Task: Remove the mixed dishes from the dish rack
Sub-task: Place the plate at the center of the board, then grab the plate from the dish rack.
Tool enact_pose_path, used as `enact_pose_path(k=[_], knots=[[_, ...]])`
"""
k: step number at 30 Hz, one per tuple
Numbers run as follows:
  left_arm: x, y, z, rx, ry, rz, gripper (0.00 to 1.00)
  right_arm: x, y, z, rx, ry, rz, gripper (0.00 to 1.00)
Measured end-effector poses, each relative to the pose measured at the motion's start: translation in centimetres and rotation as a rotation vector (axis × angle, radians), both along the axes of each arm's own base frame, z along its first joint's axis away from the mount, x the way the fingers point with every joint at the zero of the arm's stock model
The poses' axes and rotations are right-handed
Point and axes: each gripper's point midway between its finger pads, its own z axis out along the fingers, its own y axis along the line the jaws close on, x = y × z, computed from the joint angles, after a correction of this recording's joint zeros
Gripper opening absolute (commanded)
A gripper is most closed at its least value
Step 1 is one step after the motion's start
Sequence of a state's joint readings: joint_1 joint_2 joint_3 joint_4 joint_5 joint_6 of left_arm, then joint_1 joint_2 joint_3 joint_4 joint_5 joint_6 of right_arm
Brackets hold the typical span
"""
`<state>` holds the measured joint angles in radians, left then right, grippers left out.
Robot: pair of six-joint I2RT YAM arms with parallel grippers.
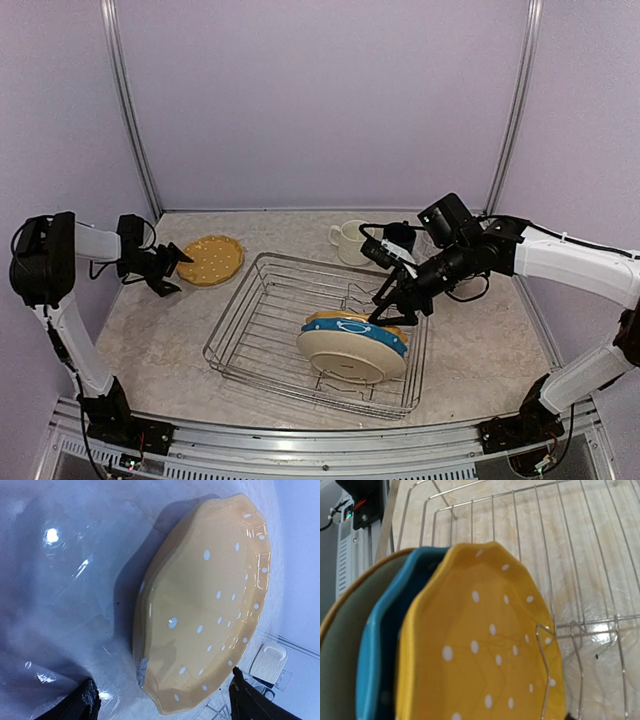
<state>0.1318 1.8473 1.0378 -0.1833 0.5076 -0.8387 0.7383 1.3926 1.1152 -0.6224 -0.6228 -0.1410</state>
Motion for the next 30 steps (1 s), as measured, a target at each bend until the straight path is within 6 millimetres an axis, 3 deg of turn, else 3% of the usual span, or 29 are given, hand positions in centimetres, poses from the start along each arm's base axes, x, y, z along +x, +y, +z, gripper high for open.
enact_pose_path(k=[4, 6, 10, 17, 22, 26, 30], knots=[[-1.7, 0.4, 0.0, 0.041, 0.039, 0.009, 0.92, 0.1, -0.1, 0.0, -0.009, -0.005, -0.006, 0.66], [-2.7, 0.6, 0.0, 0.061, 0.061, 0.011, 0.99, 0.2, -0.1, 0.0, -0.012, -0.008, -0.006, 0.66], [-4.1, 0.8, 0.5, 0.101, 0.083, 0.009, 0.99, 0.0, -0.2, -0.2, -0.017, -0.009, 0.004, 0.68], [-5.3, 1.4, 3.6, 0.168, 0.043, 0.012, 0.99, 0.3, -0.1, -0.4, -0.040, -0.038, 0.004, 0.64], [-5.9, 1.6, 6.3, 0.192, -0.008, 0.022, 0.99, 1.6, 0.2, -0.7, -0.067, -0.072, -0.028, 0.47], [-6.4, 1.6, 7.7, 0.199, -0.034, 0.027, 0.99, 2.6, 0.1, -3.1, -0.134, -0.058, -0.059, 0.47], [-6.8, 1.5, 8.7, 0.198, -0.051, 0.029, 0.99, 2.8, 0.2, -3.6, -0.140, -0.052, -0.060, 0.46]])
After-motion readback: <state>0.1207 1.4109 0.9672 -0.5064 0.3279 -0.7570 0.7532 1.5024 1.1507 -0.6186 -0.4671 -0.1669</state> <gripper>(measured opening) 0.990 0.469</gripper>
